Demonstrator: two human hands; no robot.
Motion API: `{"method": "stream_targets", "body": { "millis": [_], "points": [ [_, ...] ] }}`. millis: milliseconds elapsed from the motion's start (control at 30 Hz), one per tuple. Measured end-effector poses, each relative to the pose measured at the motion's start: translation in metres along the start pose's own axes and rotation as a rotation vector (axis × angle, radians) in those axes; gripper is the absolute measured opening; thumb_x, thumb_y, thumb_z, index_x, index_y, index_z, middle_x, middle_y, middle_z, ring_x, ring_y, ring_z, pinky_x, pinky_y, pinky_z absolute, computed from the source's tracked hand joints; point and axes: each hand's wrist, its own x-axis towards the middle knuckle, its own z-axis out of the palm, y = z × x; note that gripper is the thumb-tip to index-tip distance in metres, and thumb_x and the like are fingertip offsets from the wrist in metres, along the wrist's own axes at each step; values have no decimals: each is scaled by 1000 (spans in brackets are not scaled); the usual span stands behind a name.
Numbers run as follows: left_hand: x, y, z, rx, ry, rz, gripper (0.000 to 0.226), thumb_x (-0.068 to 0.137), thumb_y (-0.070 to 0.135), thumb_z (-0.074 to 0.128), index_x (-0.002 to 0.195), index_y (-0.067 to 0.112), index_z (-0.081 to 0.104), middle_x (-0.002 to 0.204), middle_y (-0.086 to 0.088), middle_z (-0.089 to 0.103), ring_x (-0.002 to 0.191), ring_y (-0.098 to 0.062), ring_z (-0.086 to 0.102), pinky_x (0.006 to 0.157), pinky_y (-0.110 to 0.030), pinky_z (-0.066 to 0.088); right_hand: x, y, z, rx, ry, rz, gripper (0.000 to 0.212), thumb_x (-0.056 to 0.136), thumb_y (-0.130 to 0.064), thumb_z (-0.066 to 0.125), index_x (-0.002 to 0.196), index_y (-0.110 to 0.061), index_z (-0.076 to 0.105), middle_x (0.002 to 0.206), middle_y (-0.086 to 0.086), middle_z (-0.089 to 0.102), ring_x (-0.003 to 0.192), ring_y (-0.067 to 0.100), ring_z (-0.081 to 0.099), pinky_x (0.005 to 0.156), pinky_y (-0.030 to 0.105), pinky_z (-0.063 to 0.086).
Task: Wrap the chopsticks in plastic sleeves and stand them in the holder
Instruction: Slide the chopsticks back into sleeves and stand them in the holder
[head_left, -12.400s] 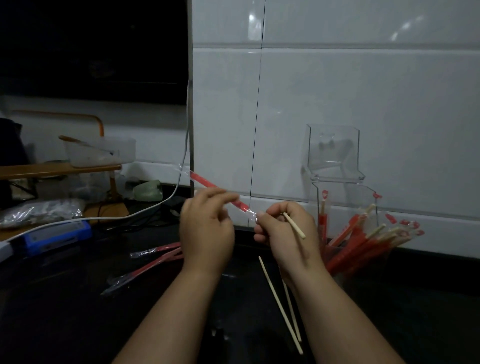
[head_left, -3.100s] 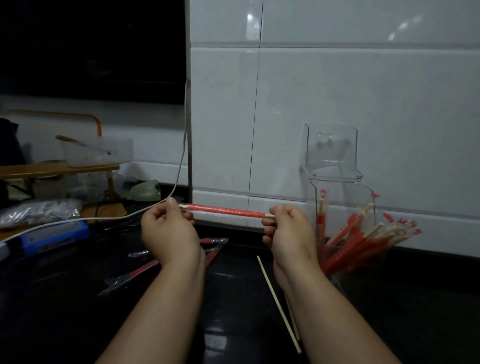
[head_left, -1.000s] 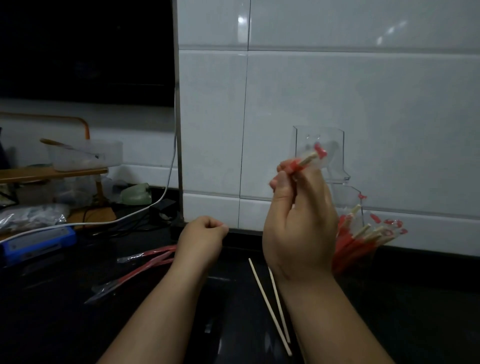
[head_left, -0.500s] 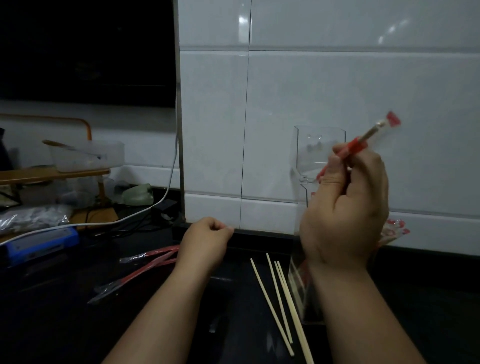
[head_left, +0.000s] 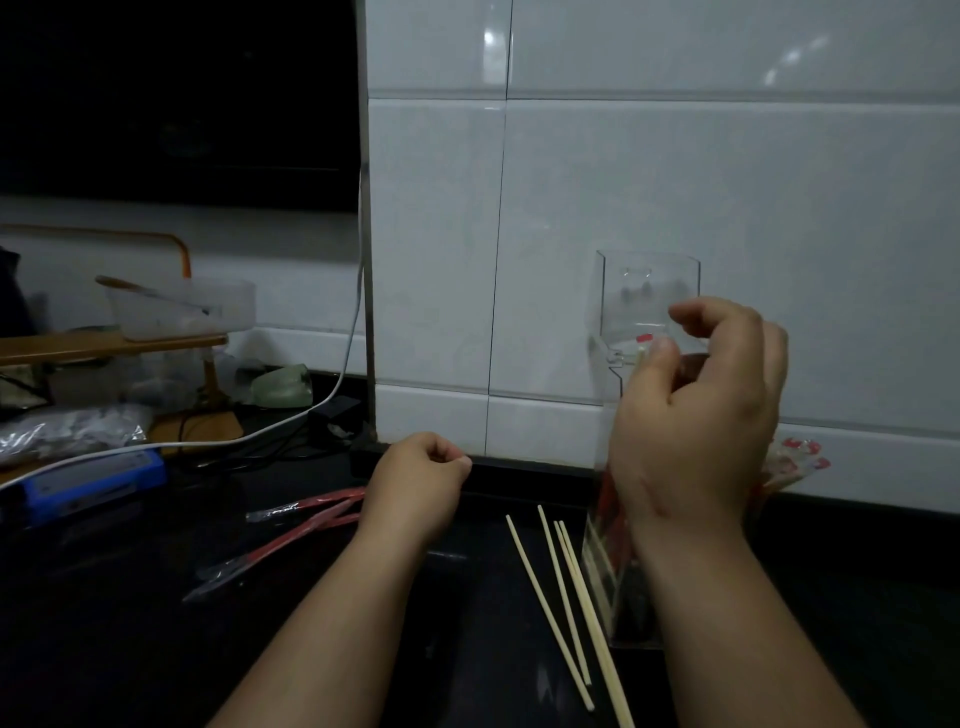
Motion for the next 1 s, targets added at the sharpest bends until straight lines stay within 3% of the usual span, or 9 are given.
{"method": "stream_targets", "body": {
  "millis": [100, 267, 433, 567, 667, 800, 1000],
  "points": [
    [0, 0, 1, 15, -14, 7, 10, 89, 21, 67, 80, 20, 68, 80, 0, 69, 79, -20, 65, 73, -35, 52, -3, -2, 1, 17, -8, -142, 12, 86, 5, 53, 91, -4, 60, 91, 2, 51, 76, 5, 43, 65, 7, 36],
    [6, -6, -1, 19, 0, 3, 12, 87, 13, 65, 79, 21, 69, 81, 0, 71, 81, -21, 67, 79, -40, 58, -21, -9, 13, 60, -233, -296, 12, 76, 4, 57, 81, -6, 62, 79, 3, 54, 71, 10, 43, 62, 17, 30],
    [17, -20, -10, 127, 54, -30, 30, 86, 1, 57, 83, 28, 69, 95, 2, 71, 93, -21, 66, 90, -44, 55, -42, -9, 27, -73, -655, -85, 14, 87, -5, 55, 92, -15, 63, 91, 2, 62, 82, 20, 56, 70, 31, 43],
    [20, -26, -13, 638, 53, 32, 18, 85, 27, 68, 102, 35, 69, 111, 5, 70, 105, -22, 64, 93, -37, 51, -48, 2, 38, -423, -1120, 161, 26, 89, -8, 53, 110, -20, 63, 112, 6, 62, 104, 26, 59, 84, 32, 50],
    [18, -27, -12, 838, -13, 30, 24, 86, 44, 65, 105, 30, 66, 112, 1, 69, 106, -24, 63, 85, -33, 49, -58, 6, 42, -577, -1390, 201, 34, 85, -6, 57, 117, -18, 63, 123, 9, 60, 111, 30, 59, 92, 36, 51],
    [16, -30, -11, 962, -86, -6, 23, 88, 37, 64, 109, 26, 63, 114, -3, 67, 107, -25, 63, 76, -32, 44, -70, 11, 35, -621, -1405, 170, 35, 88, -6, 53, 122, -14, 59, 127, 11, 55, 115, 32, 57, 92, 38, 48],
    [13, -31, -9, 916, -115, -4, 10, 90, 21, 57, 97, 26, 53, 113, -4, 66, 106, -27, 62, 76, -34, 43, -73, 15, 39, -710, -1432, 228, 39, 90, -6, 53, 129, -13, 57, 132, 11, 57, 119, 30, 56, 91, 36, 47]
  ]
}}
